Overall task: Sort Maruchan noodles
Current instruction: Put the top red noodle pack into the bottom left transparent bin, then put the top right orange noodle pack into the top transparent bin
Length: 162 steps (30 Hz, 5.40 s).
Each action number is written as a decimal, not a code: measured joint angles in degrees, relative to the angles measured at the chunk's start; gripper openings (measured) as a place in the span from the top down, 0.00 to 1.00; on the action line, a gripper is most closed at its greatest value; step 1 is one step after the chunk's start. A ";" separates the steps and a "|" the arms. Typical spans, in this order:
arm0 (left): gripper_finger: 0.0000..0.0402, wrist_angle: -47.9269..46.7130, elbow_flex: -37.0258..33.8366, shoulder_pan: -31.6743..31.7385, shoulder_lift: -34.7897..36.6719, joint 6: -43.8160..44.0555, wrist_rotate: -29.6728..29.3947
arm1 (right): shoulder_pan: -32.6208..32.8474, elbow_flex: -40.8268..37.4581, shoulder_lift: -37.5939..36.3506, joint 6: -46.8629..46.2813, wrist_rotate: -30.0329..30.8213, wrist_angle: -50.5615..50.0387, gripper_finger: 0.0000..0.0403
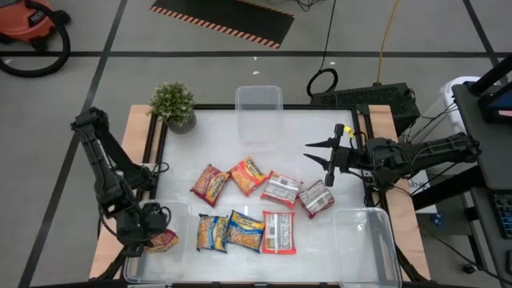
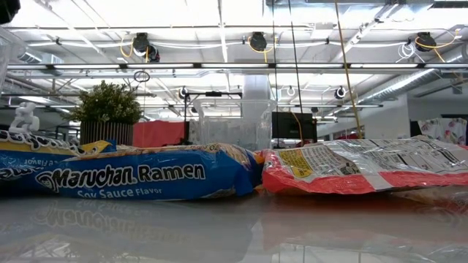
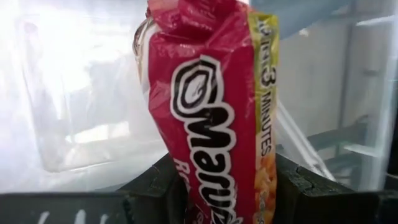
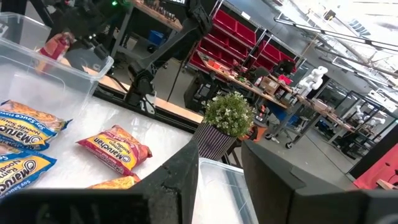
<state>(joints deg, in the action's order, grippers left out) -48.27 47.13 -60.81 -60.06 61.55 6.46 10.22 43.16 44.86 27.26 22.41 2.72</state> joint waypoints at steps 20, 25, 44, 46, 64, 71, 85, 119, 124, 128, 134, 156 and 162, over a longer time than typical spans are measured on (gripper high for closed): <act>0.53 -5.75 0.00 2.39 -3.70 14.24 -0.07 | 0.02 0.00 0.02 0.00 -0.02 0.00 0.71; 0.42 -5.71 0.00 3.21 -3.70 14.72 1.30 | 0.02 0.00 0.02 0.00 -0.02 -0.02 0.71; 0.40 -5.52 3.40 12.05 -3.55 24.68 25.64 | 0.02 -0.02 0.07 -0.95 -0.07 -0.60 0.71; 0.40 -5.98 5.61 12.74 -3.55 25.56 24.30 | 0.02 -0.02 0.07 -1.01 -0.07 -0.85 0.71; 0.40 -7.73 6.69 10.01 -11.37 26.70 10.27 | 0.02 -0.04 0.07 -2.18 -0.10 -2.16 0.71; 0.40 -7.83 6.75 10.18 -9.77 30.97 11.78 | 0.02 -0.04 2.72 -5.67 -0.07 -2.12 0.71; 0.40 -8.33 6.82 11.03 3.97 29.41 9.38 | -0.30 0.46 22.17 -8.61 -1.20 -3.15 0.71; 0.40 20.05 6.86 33.36 1.97 -41.52 -52.90 | -4.92 -4.15 28.37 -24.40 -16.55 -22.75 0.51; 0.40 19.81 6.86 36.28 -3.34 -42.73 -52.88 | -7.27 -7.67 29.13 -23.26 -16.65 -18.34 0.51; 0.40 19.95 6.86 37.59 -6.31 -43.16 -52.58 | -8.51 -10.40 29.45 -21.97 -19.88 -14.71 0.52; 0.40 20.11 6.86 39.15 -7.86 -44.99 -52.50 | -9.51 -15.16 31.84 -20.29 -21.20 -4.20 0.56; 0.40 22.03 6.86 39.47 -7.86 -42.74 -52.44 | -9.46 -15.80 30.91 -16.94 -19.40 5.67 0.99; 0.40 22.34 6.84 39.53 -8.25 -42.13 -51.38 | -9.49 -15.78 26.76 -13.61 -12.67 7.84 1.00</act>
<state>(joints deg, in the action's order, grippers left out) -25.93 53.98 -21.28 -68.32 19.41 -44.92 0.73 27.38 71.62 13.66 9.74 10.56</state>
